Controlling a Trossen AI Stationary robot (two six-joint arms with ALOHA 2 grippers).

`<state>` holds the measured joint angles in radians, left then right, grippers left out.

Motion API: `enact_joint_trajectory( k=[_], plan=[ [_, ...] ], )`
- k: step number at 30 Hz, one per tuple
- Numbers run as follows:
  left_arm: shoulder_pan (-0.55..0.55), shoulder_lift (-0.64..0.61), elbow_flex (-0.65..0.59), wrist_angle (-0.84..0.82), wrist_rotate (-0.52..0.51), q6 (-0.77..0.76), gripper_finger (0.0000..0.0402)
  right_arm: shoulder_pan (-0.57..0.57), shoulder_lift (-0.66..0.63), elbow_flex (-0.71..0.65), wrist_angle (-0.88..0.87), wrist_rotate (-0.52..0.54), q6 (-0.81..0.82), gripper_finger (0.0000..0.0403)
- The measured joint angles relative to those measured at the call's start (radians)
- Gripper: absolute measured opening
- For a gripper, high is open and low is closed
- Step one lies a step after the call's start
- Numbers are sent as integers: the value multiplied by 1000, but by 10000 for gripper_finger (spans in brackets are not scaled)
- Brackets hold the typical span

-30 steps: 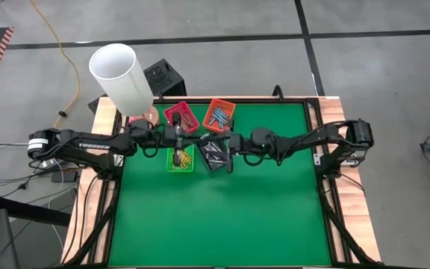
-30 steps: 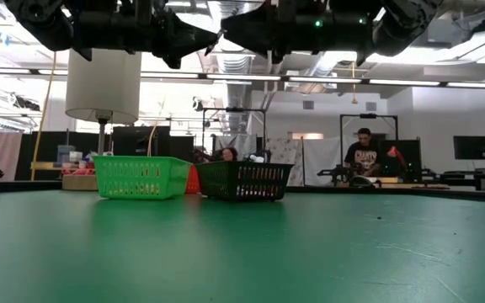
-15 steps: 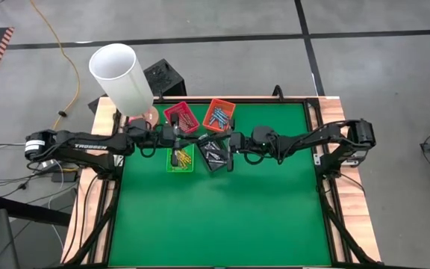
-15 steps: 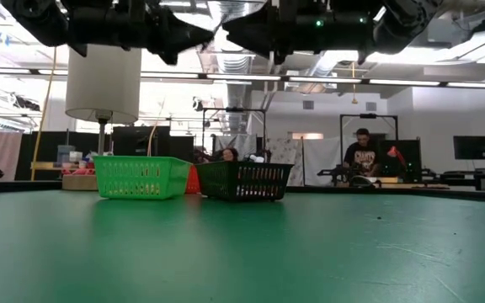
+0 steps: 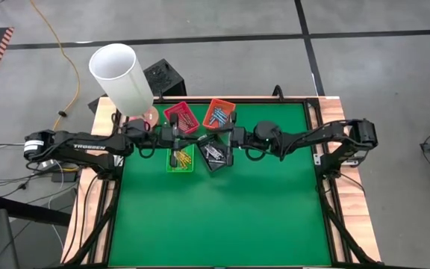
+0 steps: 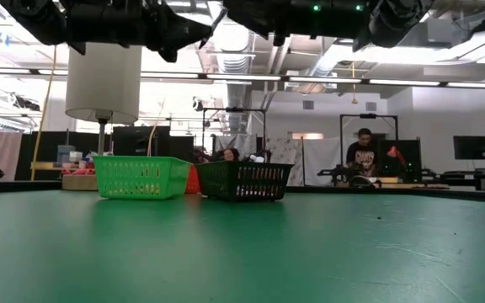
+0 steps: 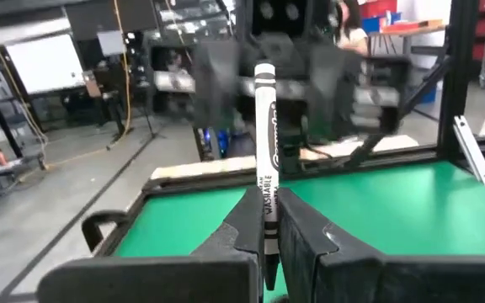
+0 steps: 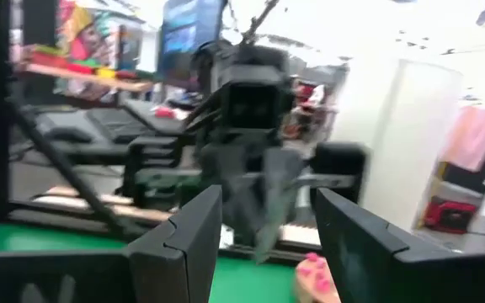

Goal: Sort crayons
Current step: Put the black crayon into the black bin

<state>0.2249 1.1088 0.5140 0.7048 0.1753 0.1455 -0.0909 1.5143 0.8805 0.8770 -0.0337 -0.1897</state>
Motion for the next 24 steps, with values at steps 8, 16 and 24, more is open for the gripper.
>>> enact_joint_trajectory(
  k=[8, 16, 24],
  plan=[
    [-4, 6, 0, 28, 0, 0, 5, 5, 1, -1, 3, -22, 5, 207],
    [-11, 6, 0, 68, -6, 12, 5, 5, 2, -1, 17, -37, 6, 207],
    [-11, 6, 0, 68, -7, 3, 5, 3, 4, -1, 32, -37, 0, 207]
  ],
)
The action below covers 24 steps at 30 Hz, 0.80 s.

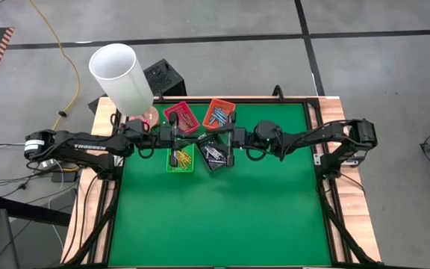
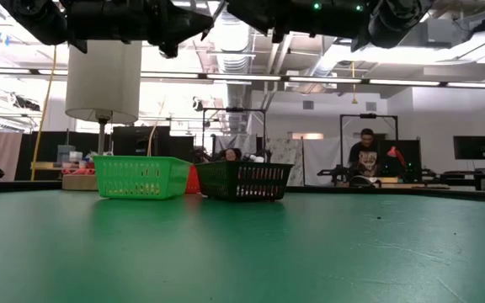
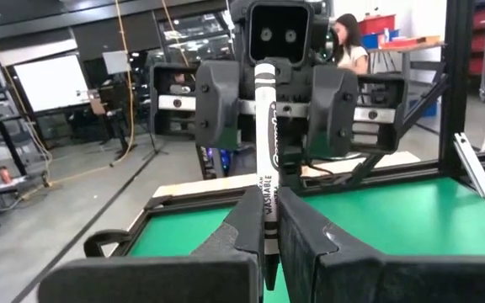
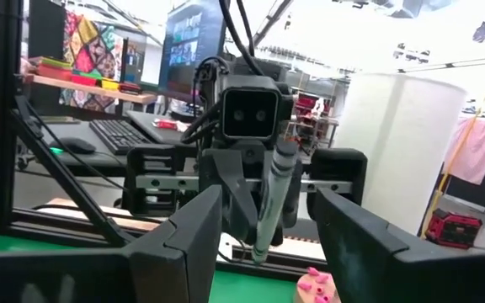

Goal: Sort crayons
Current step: Put the black crayon into the black bin

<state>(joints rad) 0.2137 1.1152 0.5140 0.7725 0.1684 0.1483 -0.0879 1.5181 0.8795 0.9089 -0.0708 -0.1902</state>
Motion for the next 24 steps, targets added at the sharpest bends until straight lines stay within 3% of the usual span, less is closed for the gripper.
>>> enact_joint_trajectory(
  k=[24],
  plan=[
    [-1, 0, 0, 3, 1, 27, 5, -11, 8, 6, 39, 12, -2, 187]
  ],
)
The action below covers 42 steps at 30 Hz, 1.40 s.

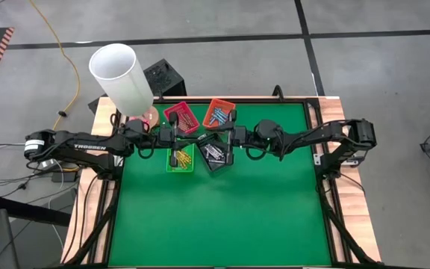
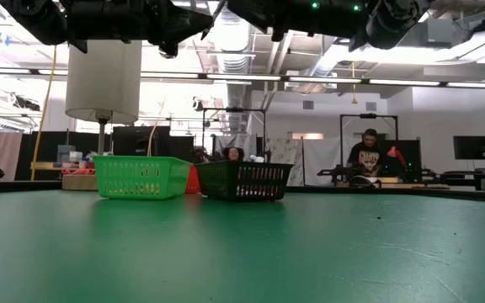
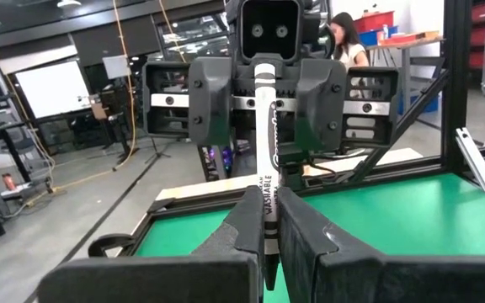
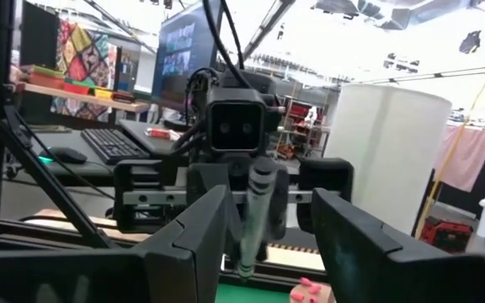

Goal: Sort crayons
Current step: Put the black crayon into the black bin

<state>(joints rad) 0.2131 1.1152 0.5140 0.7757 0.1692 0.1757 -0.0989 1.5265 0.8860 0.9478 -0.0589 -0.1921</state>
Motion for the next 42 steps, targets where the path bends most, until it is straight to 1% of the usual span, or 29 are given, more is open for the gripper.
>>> enact_joint_trajectory(
  k=[10, 16, 21, 32, 34, 36, 42],
  plan=[
    [0, 0, 0, 1, 0, 19, 5, -10, 0, 14, -2, 2, 0, 187],
    [0, 0, 0, 1, 0, 23, 5, -9, 51, 76, -24, 2, 0, 187],
    [-1, 0, 0, -2, 2, 23, 5, -6, 70, 87, -36, 5, 0, 186],
    [0, 0, 0, 0, 1, 26, 5, -5, 64, 87, -35, 5, 0, 163],
    [0, 0, 0, 0, 0, 26, 5, -3, 64, 87, -35, 5, 0, 153],
    [0, 0, 0, 0, 0, 26, 5, 0, 64, 87, -35, 5, 0, 133],
    [0, 0, 0, 1, -8, 22, 5, -1, 64, 87, -36, 5, 0, 46]
  ],
)
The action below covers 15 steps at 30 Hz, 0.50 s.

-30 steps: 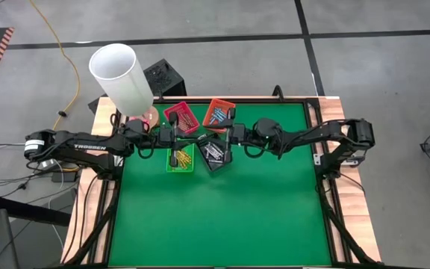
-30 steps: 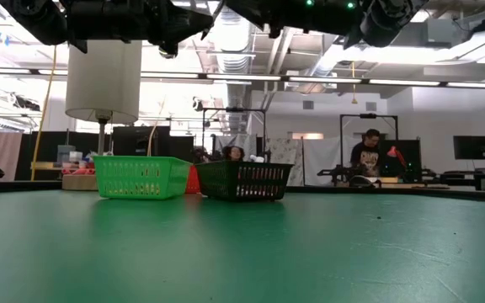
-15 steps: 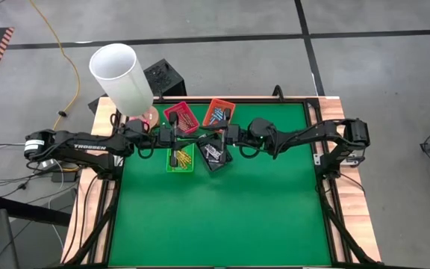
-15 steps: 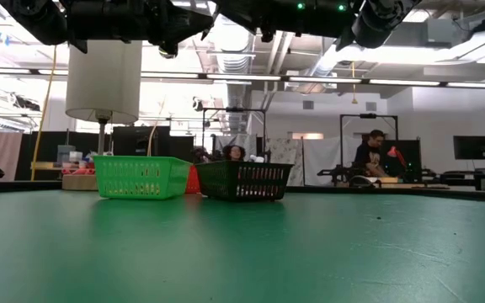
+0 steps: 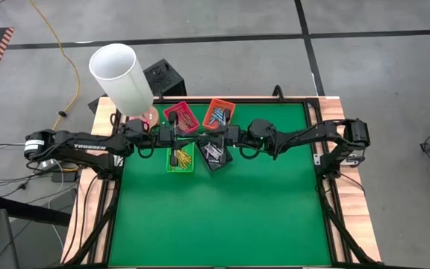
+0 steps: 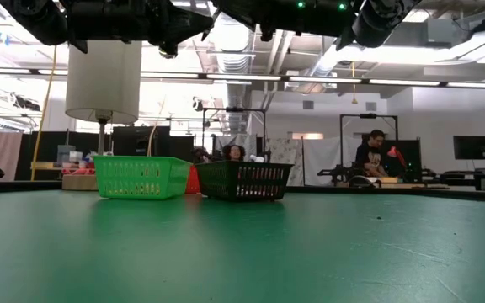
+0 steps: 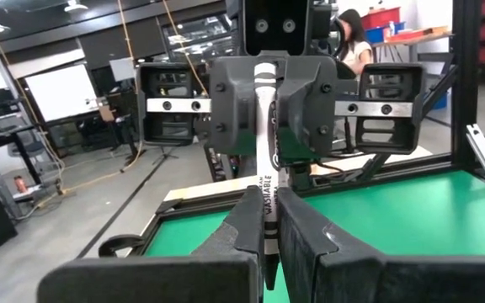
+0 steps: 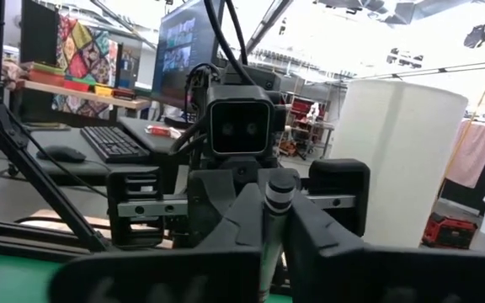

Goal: Sort crayons
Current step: Put the black crayon into the black bin

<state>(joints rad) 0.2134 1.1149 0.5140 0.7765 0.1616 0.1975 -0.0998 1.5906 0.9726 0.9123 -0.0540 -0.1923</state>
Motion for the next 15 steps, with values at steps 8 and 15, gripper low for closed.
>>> enact_joint_trajectory(
  k=[8, 15],
  plan=[
    [0, -1, 0, 0, -15, -11, 5, 0, -1, 0, -4, 0, 8, 7],
    [0, -1, 0, -29, -16, -52, 32, 2, -1, 0, -13, 1, 8, 4]
  ],
)
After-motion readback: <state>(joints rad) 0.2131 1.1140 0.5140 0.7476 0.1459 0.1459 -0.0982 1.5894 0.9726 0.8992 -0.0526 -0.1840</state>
